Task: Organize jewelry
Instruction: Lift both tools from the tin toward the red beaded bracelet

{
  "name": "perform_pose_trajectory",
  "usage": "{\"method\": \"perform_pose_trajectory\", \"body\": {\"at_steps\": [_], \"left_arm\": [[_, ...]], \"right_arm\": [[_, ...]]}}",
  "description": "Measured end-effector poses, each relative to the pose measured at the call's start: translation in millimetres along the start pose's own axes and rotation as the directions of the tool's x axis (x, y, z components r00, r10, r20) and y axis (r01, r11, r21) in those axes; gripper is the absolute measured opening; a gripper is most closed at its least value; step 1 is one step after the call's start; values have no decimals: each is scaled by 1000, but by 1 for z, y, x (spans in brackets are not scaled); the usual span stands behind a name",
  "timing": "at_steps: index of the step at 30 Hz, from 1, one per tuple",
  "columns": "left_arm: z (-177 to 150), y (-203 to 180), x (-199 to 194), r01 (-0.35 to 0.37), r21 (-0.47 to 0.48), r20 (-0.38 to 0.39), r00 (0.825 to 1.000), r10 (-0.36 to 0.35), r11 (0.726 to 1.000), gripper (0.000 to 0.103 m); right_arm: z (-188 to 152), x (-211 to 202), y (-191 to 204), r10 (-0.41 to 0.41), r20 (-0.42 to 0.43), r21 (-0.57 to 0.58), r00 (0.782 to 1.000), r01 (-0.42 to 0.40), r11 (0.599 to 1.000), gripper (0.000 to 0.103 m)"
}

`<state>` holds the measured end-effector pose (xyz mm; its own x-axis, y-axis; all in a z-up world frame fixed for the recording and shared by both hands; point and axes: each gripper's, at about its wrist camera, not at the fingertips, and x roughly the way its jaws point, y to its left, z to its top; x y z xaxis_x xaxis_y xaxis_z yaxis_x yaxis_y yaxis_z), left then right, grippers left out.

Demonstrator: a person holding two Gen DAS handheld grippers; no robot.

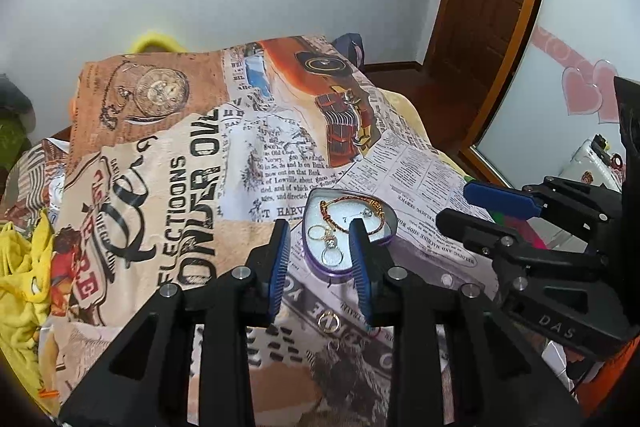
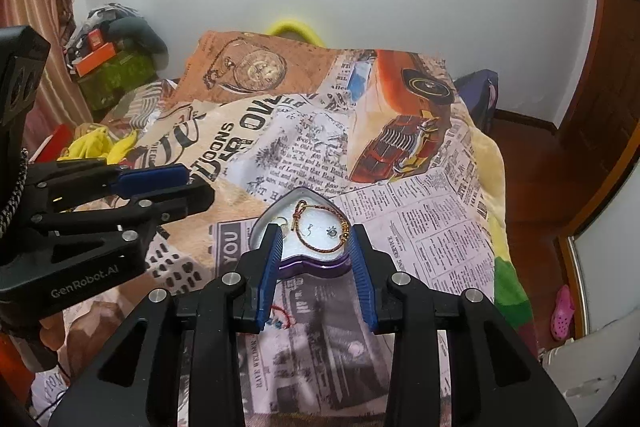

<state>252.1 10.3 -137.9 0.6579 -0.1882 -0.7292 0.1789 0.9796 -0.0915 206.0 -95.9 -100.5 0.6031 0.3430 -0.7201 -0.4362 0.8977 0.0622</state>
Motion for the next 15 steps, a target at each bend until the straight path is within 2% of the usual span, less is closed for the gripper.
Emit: {"method": "perform_pose_trajectory", "body": {"at_steps": [6, 10, 15], "left_arm": [[-9, 9, -14, -13, -15, 4, 1000, 13, 1000, 33], [-18, 16, -14, -22, -29, -12, 1000, 22, 999, 34], [-31, 28, -4, -31, -43, -57, 998, 28, 999, 34]], "right_arm": [[-5, -7, 7, 2, -1, -6, 1000, -2, 1000, 32], [-11, -5, 7, 9, -9, 8, 1000, -9, 1000, 45], [-21, 4, 7, 7, -40, 21, 999, -6, 1000, 45]]}}
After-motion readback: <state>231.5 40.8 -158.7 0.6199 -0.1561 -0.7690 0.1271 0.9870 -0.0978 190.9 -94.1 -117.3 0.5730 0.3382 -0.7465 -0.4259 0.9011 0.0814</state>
